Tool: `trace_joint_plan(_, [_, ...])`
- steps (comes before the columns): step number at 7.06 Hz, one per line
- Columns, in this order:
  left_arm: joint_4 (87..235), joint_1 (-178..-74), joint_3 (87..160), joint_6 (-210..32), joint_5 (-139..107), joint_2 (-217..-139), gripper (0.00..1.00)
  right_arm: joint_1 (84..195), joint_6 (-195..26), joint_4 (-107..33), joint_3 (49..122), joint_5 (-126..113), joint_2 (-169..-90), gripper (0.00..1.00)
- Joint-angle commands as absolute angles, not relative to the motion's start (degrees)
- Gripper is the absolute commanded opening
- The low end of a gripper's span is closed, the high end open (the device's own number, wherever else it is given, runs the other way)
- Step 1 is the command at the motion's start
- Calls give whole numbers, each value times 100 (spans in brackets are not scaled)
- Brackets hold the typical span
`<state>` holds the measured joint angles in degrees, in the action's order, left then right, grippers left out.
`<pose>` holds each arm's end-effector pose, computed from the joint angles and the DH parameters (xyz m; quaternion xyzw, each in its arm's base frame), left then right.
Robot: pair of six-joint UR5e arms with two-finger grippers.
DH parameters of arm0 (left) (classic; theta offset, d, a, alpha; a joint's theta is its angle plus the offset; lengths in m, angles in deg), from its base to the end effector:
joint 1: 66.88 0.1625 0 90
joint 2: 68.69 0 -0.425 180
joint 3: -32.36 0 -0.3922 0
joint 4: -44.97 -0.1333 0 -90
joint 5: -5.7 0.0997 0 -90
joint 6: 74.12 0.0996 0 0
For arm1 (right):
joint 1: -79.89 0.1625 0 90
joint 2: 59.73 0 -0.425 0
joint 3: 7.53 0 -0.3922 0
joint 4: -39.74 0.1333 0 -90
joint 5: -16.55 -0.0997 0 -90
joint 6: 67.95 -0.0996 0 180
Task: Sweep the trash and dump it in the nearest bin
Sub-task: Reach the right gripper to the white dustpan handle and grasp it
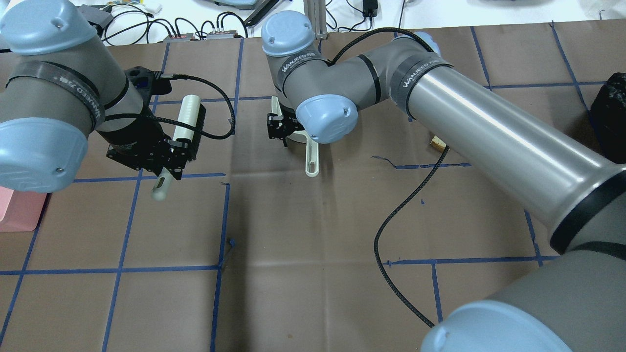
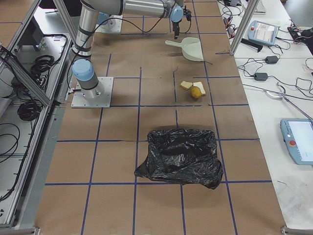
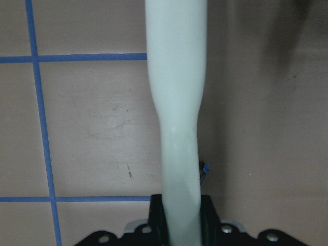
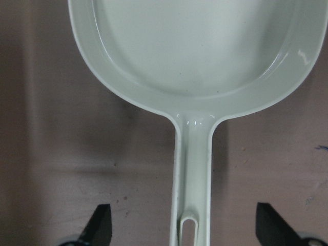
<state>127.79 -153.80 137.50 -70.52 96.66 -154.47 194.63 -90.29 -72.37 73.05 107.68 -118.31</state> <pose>-0.1074 -0.4532 0.4062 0.0048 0.9994 0.0331 0.0065 0.4060 -0.5672 0.2789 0.0209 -0.9997 0.0048 0.0087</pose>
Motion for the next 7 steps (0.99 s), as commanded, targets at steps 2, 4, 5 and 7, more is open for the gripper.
trace_joint_plan(2, [12785, -15381, 13739, -7052, 9675, -15447, 5, 19441, -9212, -7529, 7430, 10787, -11616, 100])
trace_joint_plan(4, [12785, -15381, 13721, -7052, 9666, -15447, 5, 19441, -9299, -7548, 7439, 10778, -11537, 100])
trace_joint_plan(5, [12785, -15381, 13739, -7052, 9666, -15447, 5, 19441, -9300, -7539, 7474, 10778, -11502, 100])
trace_joint_plan(7, [12820, -15381, 13748, -7052, 9666, -15447, 5, 19388, -9282, -7548, 7553, 10778, -11554, 100])
